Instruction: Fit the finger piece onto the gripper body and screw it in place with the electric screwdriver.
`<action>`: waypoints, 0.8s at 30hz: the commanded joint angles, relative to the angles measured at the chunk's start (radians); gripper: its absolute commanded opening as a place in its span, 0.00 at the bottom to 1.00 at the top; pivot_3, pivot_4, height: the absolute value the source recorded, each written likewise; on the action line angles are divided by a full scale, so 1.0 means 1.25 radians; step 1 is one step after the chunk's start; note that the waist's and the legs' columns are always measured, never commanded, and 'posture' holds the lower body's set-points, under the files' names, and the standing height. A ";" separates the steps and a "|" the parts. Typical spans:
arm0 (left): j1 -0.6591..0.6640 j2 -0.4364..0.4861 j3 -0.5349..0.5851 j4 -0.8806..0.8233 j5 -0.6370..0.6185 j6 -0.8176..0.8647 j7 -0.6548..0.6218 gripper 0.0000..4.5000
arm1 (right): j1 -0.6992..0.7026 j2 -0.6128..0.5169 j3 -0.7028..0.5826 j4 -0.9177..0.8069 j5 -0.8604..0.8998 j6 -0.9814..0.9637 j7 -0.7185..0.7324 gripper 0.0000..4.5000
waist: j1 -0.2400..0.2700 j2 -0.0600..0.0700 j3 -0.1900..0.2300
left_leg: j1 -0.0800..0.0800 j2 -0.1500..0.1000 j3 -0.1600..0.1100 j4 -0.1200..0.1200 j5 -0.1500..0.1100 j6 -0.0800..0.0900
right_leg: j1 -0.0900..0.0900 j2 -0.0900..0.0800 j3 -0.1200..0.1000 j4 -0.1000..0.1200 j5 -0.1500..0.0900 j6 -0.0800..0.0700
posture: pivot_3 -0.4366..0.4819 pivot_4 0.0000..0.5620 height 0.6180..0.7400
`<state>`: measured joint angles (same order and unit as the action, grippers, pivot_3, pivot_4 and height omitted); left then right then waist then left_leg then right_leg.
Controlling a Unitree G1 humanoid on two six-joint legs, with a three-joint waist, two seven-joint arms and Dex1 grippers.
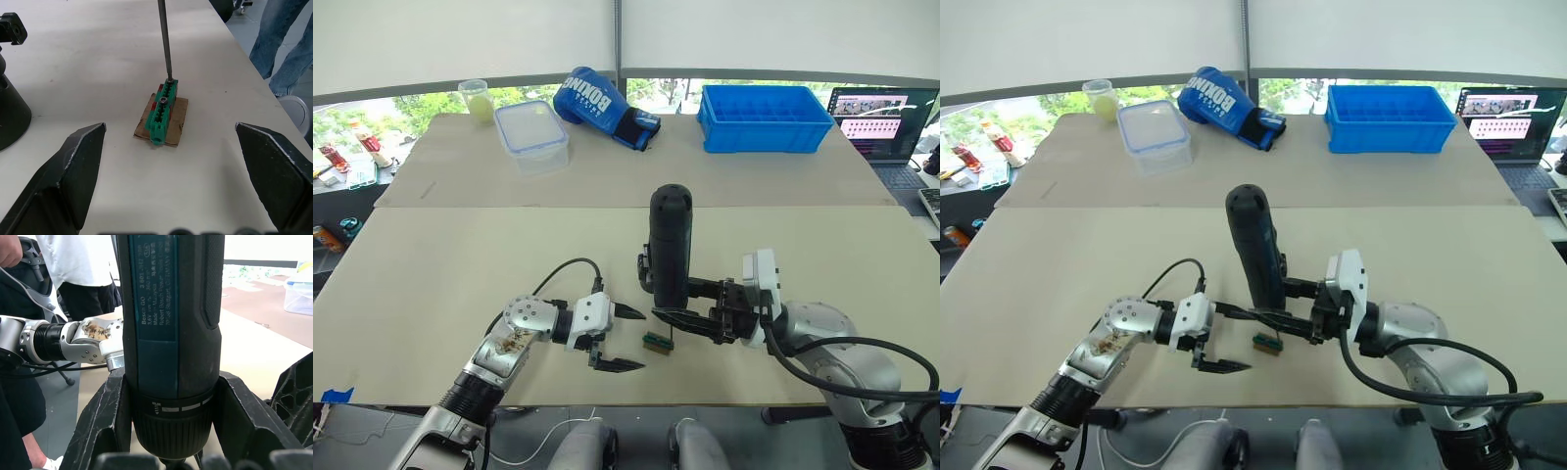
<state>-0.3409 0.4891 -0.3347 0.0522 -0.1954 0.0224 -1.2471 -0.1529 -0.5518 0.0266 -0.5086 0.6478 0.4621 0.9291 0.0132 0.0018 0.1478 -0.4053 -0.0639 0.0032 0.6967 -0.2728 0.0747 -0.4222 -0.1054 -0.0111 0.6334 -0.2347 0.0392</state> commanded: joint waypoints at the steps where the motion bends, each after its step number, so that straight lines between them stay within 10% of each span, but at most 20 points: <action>1: 0.004 0.004 0.010 -0.017 -0.006 -0.019 0.001 1.00 | -0.020 0.004 -0.013 -0.022 0.010 -0.033 0.007 0.43 | 0.000 0.000 0.000 | 0.000 0.000 0.000 0.000 0.000 0.000 | 0.000 0.000 0.000 0.000 0.000 0.000 | 0.48 0.27 1.00; 24: 0.013 0.024 0.021 -0.033 -0.017 -0.002 0.007 1.00 | 0.023 0.014 0.008 -0.014 -0.035 -0.123 0.043 0.43 | 0.000 0.000 0.000 | 0.000 0.000 0.000 0.000 0.000 0.000 | 0.000 0.000 0.000 0.000 0.000 0.000 | 0.48 0.27 1.00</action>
<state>-0.3305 0.5138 -0.3310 0.0502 -0.1971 0.0242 -1.2386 -0.1150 -0.5404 0.0435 -0.5040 0.5966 0.3448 0.9804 0.0134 0.0018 0.1478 -0.4050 -0.0639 0.0031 0.6967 -0.2728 0.0747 -0.4220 -0.1052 -0.0111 0.6334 -0.2348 0.0393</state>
